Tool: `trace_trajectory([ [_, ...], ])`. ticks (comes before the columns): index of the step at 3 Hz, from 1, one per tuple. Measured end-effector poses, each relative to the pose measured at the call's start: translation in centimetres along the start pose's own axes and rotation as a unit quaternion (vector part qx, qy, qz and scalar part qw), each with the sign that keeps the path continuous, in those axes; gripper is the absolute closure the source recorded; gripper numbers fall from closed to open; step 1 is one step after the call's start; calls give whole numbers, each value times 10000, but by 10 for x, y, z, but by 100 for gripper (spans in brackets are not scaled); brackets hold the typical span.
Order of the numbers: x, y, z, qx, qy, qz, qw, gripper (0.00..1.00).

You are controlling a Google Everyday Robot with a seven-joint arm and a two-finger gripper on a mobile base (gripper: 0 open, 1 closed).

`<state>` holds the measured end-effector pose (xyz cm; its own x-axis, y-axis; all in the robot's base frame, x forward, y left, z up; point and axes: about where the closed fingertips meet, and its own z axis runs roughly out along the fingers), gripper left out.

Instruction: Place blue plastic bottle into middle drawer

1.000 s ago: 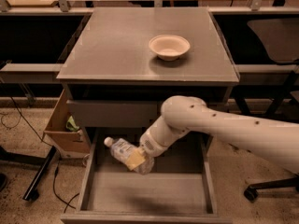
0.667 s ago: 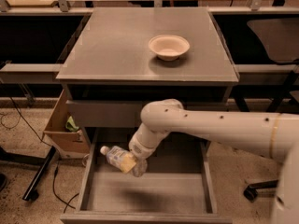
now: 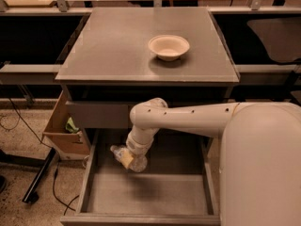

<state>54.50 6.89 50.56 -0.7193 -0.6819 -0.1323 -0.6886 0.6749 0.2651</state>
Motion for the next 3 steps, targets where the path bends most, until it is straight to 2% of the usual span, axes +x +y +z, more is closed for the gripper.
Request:
trace_trajectory([
  [1,1,-26,9,87,-4,442,9990,82],
  [3,16,-51,8,111,-210,781,9967,35],
])
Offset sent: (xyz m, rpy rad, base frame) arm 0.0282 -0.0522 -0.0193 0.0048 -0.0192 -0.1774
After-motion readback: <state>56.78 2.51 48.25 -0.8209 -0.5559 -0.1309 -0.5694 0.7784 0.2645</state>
